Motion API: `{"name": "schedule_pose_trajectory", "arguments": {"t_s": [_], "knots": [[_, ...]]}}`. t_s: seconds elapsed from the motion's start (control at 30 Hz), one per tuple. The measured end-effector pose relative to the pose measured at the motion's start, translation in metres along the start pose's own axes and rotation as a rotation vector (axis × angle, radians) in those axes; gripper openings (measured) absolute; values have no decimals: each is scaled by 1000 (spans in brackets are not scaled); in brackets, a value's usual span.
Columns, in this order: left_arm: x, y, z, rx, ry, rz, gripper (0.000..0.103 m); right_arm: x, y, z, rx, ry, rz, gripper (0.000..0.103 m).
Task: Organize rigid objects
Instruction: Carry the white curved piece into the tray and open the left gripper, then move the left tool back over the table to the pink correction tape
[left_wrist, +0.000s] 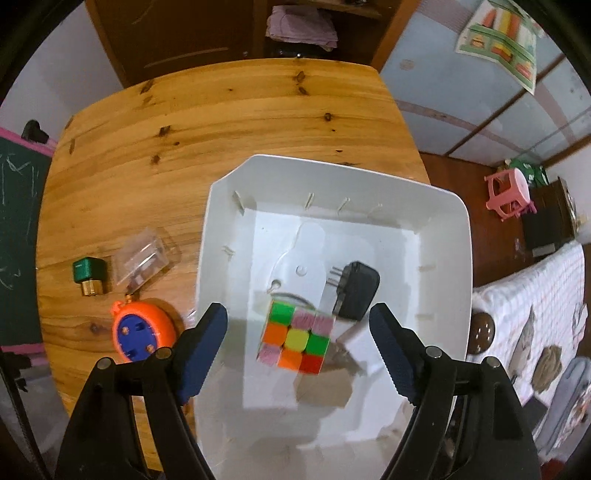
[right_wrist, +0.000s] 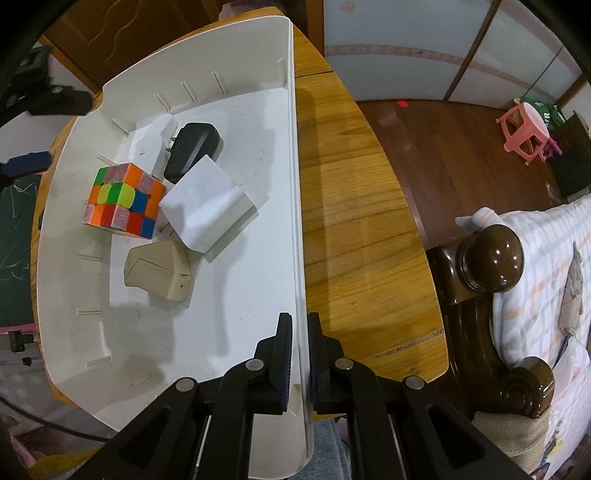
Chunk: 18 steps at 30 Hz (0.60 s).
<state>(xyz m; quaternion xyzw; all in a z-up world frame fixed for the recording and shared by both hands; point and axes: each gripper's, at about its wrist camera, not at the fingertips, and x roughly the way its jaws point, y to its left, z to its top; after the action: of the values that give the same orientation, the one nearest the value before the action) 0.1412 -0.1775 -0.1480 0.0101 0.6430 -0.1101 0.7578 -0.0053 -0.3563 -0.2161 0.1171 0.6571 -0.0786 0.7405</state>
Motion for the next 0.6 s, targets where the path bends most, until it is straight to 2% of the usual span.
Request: {"name": "schedule_pose_trajectory", "arguments": {"t_s": [0.2,0.37,0.6], "knots": [[-27,12,-15,45,-5,0,82,-1,1,-1,-3,-3,-9,8],[-55,29,-29,77,-46,2,82,-1,2,-1,-12,-5,-20,8],[-80,74,-52,49,-82,11,82,-1,4,0,-25,1,-27,8]]}}
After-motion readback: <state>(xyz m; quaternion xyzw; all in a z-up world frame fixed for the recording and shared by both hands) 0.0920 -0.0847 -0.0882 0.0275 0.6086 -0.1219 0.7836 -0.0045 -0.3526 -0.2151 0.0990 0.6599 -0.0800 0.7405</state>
